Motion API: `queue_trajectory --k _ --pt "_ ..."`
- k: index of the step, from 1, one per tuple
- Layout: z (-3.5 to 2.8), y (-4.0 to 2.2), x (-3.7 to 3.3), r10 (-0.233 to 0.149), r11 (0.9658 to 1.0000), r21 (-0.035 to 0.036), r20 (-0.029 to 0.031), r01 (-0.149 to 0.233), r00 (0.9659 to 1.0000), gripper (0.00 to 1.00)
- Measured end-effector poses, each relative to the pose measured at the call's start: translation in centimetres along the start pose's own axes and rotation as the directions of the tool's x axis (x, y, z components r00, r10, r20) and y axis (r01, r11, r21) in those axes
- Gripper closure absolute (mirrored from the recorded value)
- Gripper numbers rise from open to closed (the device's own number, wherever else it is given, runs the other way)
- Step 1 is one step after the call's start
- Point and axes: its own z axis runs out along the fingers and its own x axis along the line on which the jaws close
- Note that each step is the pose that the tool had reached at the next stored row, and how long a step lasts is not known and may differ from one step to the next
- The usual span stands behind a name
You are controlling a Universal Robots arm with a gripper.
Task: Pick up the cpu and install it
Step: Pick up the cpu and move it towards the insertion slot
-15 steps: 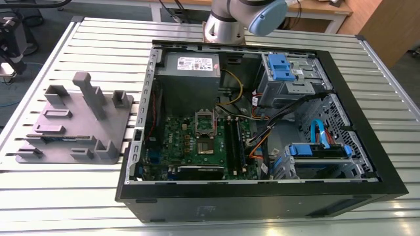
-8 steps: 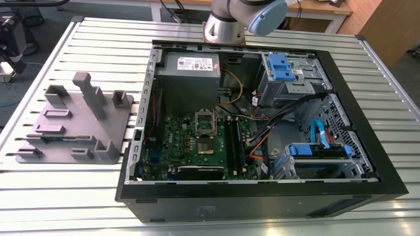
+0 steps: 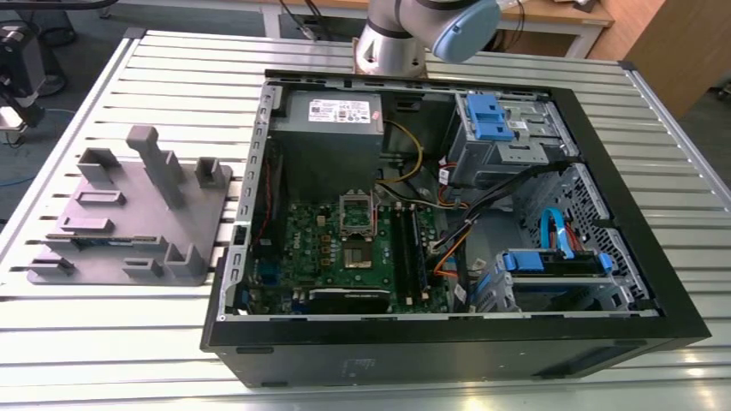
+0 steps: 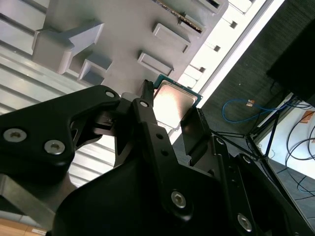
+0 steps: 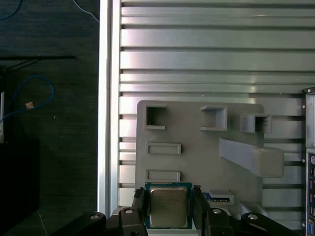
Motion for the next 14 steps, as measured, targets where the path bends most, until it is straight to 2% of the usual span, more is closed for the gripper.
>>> queue_trajectory --k 14 --pt "-0.28 0.01 0.00 0.000 1.0000 0.0000 0.0000 0.000 1.0000 0.53"
